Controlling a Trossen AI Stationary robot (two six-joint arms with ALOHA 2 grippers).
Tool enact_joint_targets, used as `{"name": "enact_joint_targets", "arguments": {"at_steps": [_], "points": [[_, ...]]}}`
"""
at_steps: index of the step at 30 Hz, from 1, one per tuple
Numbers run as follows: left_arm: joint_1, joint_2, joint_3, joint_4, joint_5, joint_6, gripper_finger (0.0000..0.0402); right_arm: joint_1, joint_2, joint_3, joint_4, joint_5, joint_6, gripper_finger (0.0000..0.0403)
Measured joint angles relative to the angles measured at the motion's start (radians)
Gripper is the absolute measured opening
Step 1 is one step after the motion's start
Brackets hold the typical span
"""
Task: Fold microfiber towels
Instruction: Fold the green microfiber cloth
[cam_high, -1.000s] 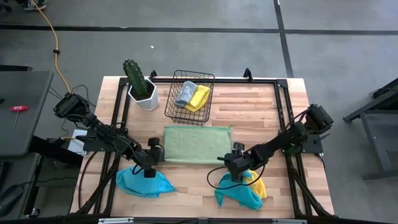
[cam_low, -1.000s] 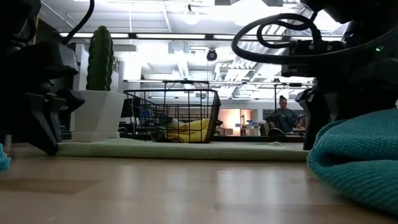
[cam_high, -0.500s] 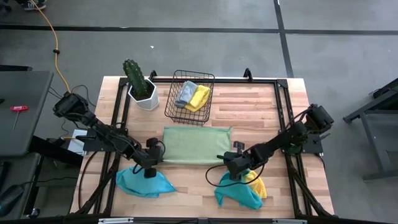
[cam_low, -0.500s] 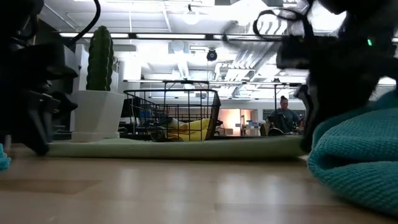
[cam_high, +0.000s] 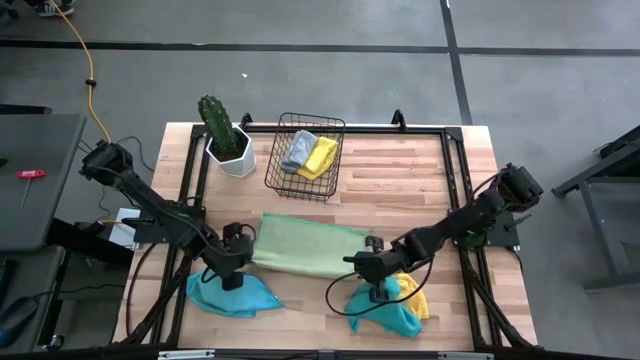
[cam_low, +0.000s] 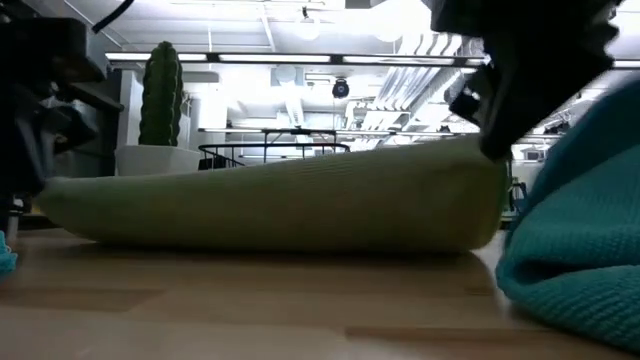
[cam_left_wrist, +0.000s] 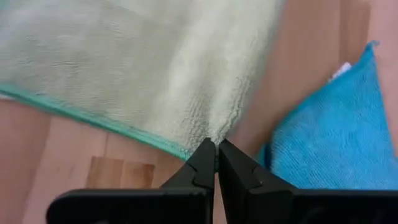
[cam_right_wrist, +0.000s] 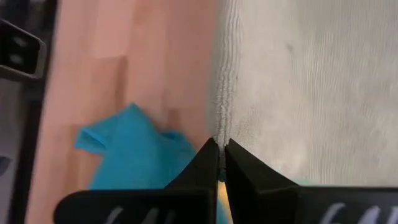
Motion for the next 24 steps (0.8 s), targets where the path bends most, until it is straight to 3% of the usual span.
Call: {"name": "enact_joint_targets", "arguments": {"at_steps": [9,16,24], "points": [[0.051,-0.063,0.002,-0.073,-0.212,-0.011,0.0000,-0.009,-0.001,0.059,-0.100,0.112,0.031,0.0001],[0.132,-0.056,-0.011,-0.110,-0.288,0.016,0.0000,-0.009,-0.001,0.059,-0.229,0.248,0.172,0.0000],[0.220,-0.043,-0.022,-0.073,-0.312,0.077,0.0000,-0.016,-0.001,-0.006,-0.221,0.278,0.278,0.0000]]}}
